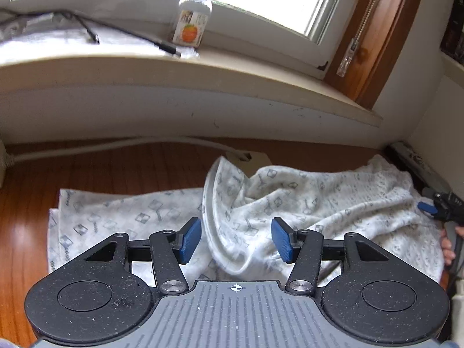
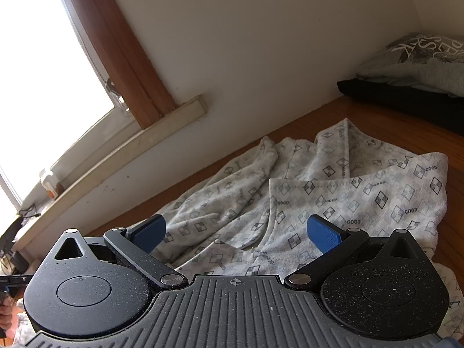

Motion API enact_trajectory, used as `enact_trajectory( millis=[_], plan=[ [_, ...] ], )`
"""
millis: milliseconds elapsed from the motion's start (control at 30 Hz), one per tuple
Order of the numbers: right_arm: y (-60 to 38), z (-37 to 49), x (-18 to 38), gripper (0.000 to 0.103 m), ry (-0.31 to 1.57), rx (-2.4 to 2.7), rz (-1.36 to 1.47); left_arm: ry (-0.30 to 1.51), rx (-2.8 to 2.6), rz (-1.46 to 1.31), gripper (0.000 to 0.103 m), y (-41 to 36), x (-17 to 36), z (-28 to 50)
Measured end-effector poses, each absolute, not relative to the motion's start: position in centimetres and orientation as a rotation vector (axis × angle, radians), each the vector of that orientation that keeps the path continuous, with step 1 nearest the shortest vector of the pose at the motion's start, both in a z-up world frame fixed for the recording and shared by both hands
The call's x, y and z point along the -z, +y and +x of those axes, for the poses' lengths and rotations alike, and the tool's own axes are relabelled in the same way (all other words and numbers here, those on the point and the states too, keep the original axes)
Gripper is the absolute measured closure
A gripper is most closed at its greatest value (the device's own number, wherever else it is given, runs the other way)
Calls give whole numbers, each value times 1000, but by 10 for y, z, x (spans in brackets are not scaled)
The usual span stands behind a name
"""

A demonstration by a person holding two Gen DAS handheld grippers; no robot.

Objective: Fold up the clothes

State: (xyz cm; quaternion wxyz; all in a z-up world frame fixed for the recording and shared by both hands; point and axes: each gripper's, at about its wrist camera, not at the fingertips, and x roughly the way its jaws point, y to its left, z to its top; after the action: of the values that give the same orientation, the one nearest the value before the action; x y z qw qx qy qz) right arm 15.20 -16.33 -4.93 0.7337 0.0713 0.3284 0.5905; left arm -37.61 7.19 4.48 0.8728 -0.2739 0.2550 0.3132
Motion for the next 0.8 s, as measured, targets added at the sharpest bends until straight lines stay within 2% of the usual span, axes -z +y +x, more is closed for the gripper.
enact_trajectory(
  millis=[133,200,233,267,333,367,467,600,667,800],
  plan=[
    [-163,152,49,0,724,-1293,158,536,-633,-611,45,81,-38,-373],
    [-163,152,49,0,727,-1290,158,532,-635,-618,52,83,-36,-373],
    [-163,152,49,0,727,-1291,158,530,-636,-621,60,84,-35,-373],
    [-163,152,49,0,728,-1291,158,530,-639,-615,77,83,-35,-374],
    [-163,152,49,0,729,-1290,159,521,-651,-596,97,78,-38,-378],
    [-163,152,49,0,729,-1290,159,512,-662,-583,98,75,-41,-382],
    [-163,151,49,0,728,-1288,162,443,-664,-589,98,61,-55,-403],
    [-163,150,49,0,729,-1289,159,468,-665,-596,95,68,-53,-403],
    [-163,150,49,0,729,-1289,158,482,-666,-599,80,72,-51,-402],
    [-162,152,50,0,731,-1295,153,509,-668,-605,60,80,-49,-401]
  ],
)
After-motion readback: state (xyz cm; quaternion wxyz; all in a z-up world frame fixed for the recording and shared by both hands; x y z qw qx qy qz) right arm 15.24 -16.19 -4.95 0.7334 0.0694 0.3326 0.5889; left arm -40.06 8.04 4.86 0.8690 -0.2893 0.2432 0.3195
